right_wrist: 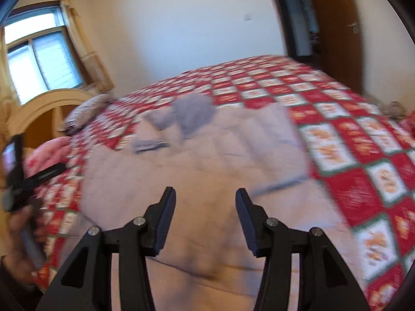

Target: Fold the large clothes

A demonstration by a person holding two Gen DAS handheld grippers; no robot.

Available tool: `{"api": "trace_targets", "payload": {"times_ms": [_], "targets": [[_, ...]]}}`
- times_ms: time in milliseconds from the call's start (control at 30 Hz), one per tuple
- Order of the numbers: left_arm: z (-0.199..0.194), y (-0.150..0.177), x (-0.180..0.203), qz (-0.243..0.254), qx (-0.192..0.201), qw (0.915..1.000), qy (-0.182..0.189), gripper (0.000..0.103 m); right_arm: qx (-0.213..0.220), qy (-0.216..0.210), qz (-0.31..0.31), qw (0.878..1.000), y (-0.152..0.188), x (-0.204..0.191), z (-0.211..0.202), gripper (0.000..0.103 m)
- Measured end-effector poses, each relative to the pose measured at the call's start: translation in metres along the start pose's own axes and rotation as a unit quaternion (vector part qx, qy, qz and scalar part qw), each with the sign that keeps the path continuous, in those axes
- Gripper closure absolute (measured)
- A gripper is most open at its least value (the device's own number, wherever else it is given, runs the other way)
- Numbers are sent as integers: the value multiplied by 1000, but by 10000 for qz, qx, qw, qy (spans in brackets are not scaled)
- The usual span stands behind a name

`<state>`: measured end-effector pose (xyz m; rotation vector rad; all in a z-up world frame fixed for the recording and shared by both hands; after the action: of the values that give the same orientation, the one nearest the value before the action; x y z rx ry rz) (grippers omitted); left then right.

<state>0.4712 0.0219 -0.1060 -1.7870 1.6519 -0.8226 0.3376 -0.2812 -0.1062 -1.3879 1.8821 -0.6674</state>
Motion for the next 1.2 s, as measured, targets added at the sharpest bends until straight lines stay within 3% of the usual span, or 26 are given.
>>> {"api": "trace_targets", "payload": {"times_ms": [133,300,533,1200], "targets": [[51,8,21,177,-467,9986,-153,5,-415,-132,-170,9989,-1,-22,51,51],[89,36,28,301,-771,9959,-362,5,-698,228,-279,9969,18,-12,94,56],[100,50,23,102,-768,9966,-272,1,-601,664,-714,9934,27,-8,106,63],[105,55,22,1,-850,9963,-155,1,-642,917,-808,9904,30,-4,119,65]]}}
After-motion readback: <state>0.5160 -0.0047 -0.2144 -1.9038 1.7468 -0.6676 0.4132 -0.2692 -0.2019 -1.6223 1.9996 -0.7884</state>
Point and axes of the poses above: each gripper's, at about its wrist camera, not at the fingertips, and z roughly the way its jaws point, x to its right, y to its underside, the point moved 1 cm from there along z, roughly the way its jaws point, and after that the axes turned 8 degrees about y, right-handed, at the moved point
